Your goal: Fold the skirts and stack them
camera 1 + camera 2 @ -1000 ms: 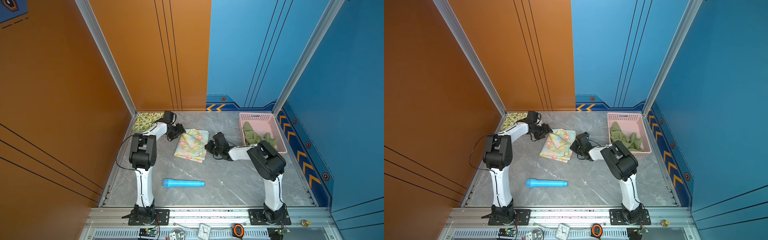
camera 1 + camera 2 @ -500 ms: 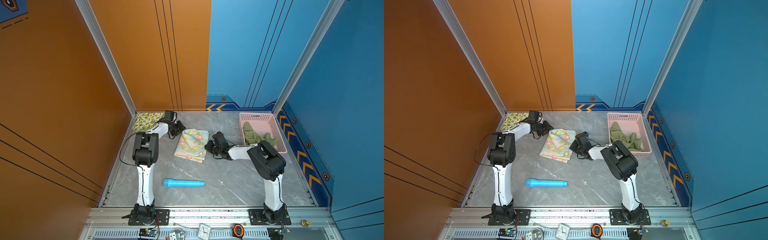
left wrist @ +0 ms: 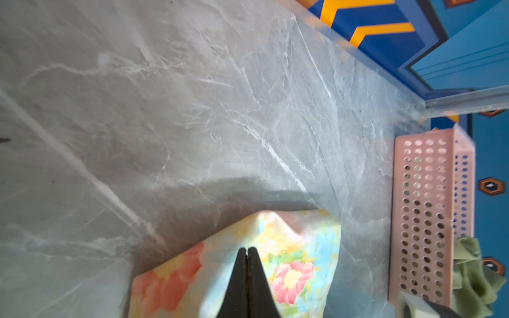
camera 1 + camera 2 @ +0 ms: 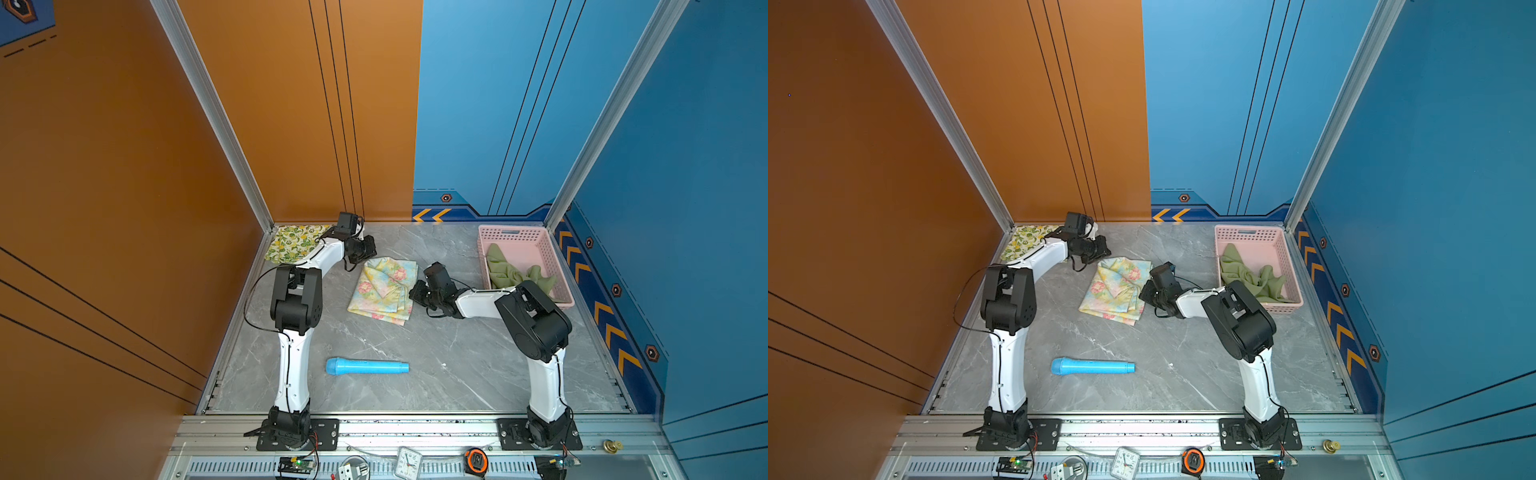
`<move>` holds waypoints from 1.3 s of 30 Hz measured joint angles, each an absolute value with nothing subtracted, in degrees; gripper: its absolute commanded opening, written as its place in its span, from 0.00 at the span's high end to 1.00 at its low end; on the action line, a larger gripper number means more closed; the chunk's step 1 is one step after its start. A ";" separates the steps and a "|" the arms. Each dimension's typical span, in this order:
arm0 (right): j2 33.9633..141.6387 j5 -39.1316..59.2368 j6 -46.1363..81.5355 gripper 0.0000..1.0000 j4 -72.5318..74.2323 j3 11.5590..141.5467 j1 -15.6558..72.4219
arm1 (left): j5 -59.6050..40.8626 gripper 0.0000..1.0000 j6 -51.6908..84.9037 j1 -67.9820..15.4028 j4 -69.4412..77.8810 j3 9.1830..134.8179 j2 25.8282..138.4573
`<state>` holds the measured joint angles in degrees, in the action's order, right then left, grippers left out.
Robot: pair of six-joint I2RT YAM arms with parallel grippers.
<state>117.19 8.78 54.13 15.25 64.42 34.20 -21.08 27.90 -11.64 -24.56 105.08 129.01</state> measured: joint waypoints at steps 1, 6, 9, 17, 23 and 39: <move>117.19 8.78 53.74 0.91 14.87 64.58 34.20 | -20.25 0.94 27.11 -12.01 -25.87 105.65 128.95; 117.19 8.75 51.42 0.88 12.84 65.56 34.20 | -18.02 0.52 25.82 -12.10 -30.89 106.41 128.03; 117.19 8.75 50.57 0.86 12.36 65.87 34.26 | -18.31 0.46 26.98 -10.35 -32.38 106.41 127.94; 117.19 8.73 49.43 0.81 11.97 66.30 34.89 | -21.26 0.42 29.21 -5.65 -35.07 106.43 127.94; 117.19 8.73 49.28 0.80 11.94 66.37 34.96 | -22.17 0.42 29.47 -6.02 -35.81 106.43 127.96; 117.19 8.54 49.19 0.78 11.92 66.43 35.11 | -23.81 0.70 31.64 -7.68 -36.10 107.07 130.74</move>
